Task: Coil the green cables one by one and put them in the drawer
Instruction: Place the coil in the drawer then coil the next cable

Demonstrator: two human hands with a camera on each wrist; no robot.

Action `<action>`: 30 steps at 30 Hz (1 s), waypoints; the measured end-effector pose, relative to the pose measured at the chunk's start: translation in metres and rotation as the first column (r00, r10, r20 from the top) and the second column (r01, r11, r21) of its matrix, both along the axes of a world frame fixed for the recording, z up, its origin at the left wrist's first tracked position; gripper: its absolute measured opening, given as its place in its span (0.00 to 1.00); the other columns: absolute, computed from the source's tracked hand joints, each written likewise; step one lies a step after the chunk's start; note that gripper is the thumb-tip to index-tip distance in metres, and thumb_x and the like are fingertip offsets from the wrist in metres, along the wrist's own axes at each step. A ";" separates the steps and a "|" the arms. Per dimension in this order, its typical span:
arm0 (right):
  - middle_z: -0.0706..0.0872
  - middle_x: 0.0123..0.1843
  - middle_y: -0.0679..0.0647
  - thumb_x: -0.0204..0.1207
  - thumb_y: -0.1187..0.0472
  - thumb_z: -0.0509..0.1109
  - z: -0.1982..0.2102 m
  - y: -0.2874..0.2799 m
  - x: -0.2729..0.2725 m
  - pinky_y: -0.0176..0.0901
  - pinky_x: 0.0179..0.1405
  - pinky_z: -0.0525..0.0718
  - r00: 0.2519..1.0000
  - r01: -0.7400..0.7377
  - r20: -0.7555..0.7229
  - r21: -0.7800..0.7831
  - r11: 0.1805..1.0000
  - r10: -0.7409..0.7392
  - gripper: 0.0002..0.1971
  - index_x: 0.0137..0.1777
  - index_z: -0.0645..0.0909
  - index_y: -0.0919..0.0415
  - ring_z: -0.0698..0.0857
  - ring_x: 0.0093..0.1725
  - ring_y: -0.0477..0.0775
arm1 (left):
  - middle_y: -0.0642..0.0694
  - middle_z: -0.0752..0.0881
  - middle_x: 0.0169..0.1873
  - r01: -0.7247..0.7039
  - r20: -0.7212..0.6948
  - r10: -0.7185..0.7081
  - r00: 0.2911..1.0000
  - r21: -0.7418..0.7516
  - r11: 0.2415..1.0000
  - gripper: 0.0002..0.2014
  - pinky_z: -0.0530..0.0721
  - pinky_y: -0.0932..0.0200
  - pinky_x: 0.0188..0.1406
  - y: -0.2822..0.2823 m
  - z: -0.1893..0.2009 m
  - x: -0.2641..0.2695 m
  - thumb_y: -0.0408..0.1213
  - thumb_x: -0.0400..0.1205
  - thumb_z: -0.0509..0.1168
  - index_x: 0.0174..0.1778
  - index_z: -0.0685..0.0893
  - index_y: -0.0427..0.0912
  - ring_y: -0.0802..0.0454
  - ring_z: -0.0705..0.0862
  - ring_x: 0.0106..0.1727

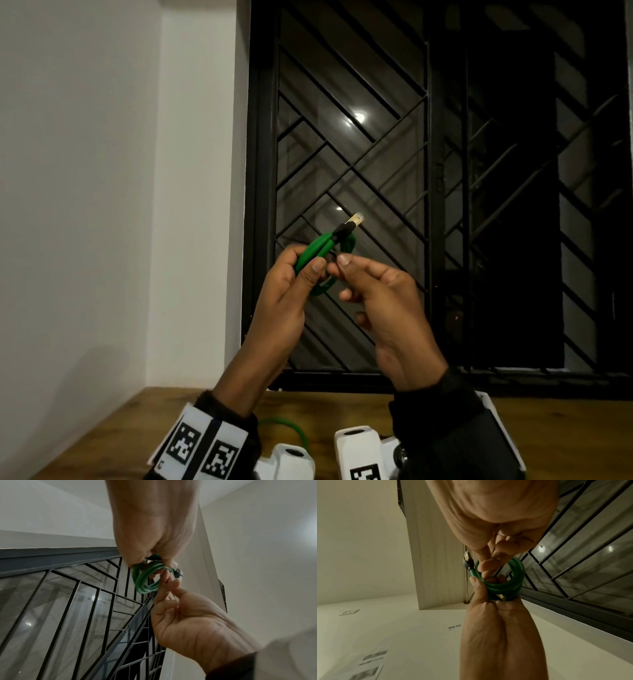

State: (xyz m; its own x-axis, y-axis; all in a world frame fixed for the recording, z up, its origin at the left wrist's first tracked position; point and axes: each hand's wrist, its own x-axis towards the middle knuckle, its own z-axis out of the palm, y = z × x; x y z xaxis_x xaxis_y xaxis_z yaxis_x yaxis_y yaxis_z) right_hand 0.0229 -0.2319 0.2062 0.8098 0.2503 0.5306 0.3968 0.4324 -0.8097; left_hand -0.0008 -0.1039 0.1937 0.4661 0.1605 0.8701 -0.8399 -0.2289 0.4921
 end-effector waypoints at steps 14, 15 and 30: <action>0.95 0.45 0.50 0.79 0.54 0.74 0.000 0.003 -0.001 0.29 0.21 0.69 0.996 -0.047 0.082 0.004 0.999 0.047 0.10 0.54 0.87 0.59 0.81 0.26 0.38 | 0.51 0.88 0.42 0.037 0.071 -0.034 0.997 -0.033 0.999 0.09 0.83 0.65 0.51 0.001 0.003 -0.003 0.42 0.83 0.62 0.56 0.78 0.44 0.56 0.87 0.49; 0.95 0.45 0.51 0.80 0.55 0.74 0.000 0.003 -0.001 0.29 0.21 0.70 0.993 -0.049 0.104 -0.001 0.999 0.049 0.09 0.53 0.87 0.59 0.82 0.26 0.39 | 0.52 0.88 0.42 0.027 0.071 -0.025 0.997 -0.034 0.999 0.09 0.83 0.65 0.51 0.001 0.003 -0.003 0.42 0.83 0.61 0.56 0.77 0.44 0.57 0.87 0.49; 0.93 0.46 0.51 0.77 0.65 0.78 -0.003 0.003 0.006 0.46 0.51 0.89 0.792 0.198 0.567 0.110 0.974 -0.225 0.04 0.50 0.91 0.57 0.92 0.50 0.51 | 0.49 0.87 0.50 -0.149 0.160 0.145 0.976 0.012 0.989 0.06 0.88 0.51 0.52 -0.003 0.003 -0.013 0.40 0.86 0.61 0.57 0.78 0.47 0.51 0.88 0.54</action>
